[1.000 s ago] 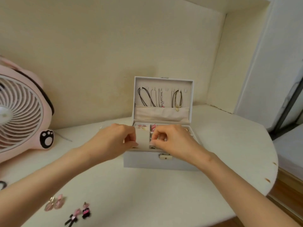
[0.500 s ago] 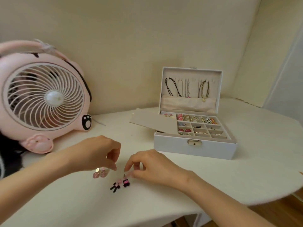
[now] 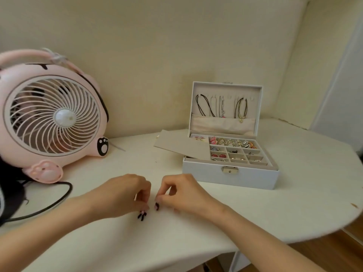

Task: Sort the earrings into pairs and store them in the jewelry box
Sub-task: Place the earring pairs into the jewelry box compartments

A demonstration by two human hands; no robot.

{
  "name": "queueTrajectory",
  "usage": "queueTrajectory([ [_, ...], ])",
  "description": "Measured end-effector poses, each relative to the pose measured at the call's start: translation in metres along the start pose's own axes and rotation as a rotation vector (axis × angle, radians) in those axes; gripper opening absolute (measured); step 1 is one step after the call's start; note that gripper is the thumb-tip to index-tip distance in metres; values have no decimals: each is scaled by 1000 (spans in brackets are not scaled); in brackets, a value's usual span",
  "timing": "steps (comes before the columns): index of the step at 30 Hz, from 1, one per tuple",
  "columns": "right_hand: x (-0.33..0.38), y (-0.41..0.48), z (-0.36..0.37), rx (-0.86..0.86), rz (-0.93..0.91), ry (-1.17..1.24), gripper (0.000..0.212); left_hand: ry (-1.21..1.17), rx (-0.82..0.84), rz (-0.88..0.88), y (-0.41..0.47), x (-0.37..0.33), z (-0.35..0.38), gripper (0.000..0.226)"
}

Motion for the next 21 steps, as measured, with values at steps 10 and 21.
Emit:
queueTrajectory([
  [10, -21, 2, -82, -246, 90, 231, 22, -283, -239, 17, 63, -43, -23, 24],
  [21, -64, -1, -177, -480, 175, 263, 13, -520, -336, 72, 146, -93, -18, 5],
])
Point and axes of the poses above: each hand's wrist, its own y-axis towards the middle knuckle, its own z-axis out of the palm, x = y × z, the point moved 4 cm from there along y, towards the middle knuckle, and after that the axes turned 12 degrees about -x, right-handed, at the moved point
